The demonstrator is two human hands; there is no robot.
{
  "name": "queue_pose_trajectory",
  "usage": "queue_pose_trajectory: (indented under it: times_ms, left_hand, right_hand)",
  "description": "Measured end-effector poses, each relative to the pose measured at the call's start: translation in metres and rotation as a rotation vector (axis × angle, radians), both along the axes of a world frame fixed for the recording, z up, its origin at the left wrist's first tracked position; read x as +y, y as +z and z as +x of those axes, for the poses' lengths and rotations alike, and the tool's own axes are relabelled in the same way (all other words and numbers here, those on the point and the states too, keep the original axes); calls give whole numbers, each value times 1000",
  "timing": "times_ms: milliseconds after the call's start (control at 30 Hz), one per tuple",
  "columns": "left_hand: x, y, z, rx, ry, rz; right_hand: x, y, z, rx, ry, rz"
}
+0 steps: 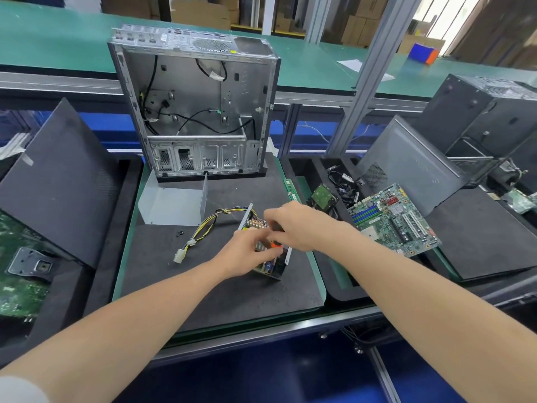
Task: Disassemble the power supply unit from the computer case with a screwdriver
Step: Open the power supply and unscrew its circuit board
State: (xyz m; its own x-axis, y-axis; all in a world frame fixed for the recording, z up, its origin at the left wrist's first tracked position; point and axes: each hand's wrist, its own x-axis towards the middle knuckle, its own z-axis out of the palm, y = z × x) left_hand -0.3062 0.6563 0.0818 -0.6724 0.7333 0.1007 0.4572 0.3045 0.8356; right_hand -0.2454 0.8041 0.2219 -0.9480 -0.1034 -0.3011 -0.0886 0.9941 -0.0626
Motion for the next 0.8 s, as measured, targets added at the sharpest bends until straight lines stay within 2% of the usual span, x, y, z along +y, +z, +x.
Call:
queue_pose_trajectory:
  times_ms: [133, 200, 333, 467, 500, 567, 667, 800]
  left_hand:
    - [1, 1, 1, -27, 3, 13]
    - [1, -1, 2, -16, -22, 9]
    - [0, -2, 0, -65, -10, -11]
    - [0, 1, 2, -86, -40, 36]
    - [0, 5, 4, -67, -57, 46]
    - [-1, 7, 4, -46, -58, 20]
    - [-1, 3, 0, -30, -49, -23]
    - [-2, 0, -1, -37, -8, -21]
  right_hand:
    - [9, 12, 1, -70, 324, -35]
    - [8, 15, 1, -69, 368, -52]
    - [2, 11, 6, -55, 284, -37]
    - [-18, -9, 11, 262, -69, 241]
    - [-23, -13, 11, 294, -155, 279]
    - [-27, -19, 7, 265, -247, 217]
    - [-21, -15, -2, 134, -216, 100]
    - [-7, -3, -7, -16, -21, 30]
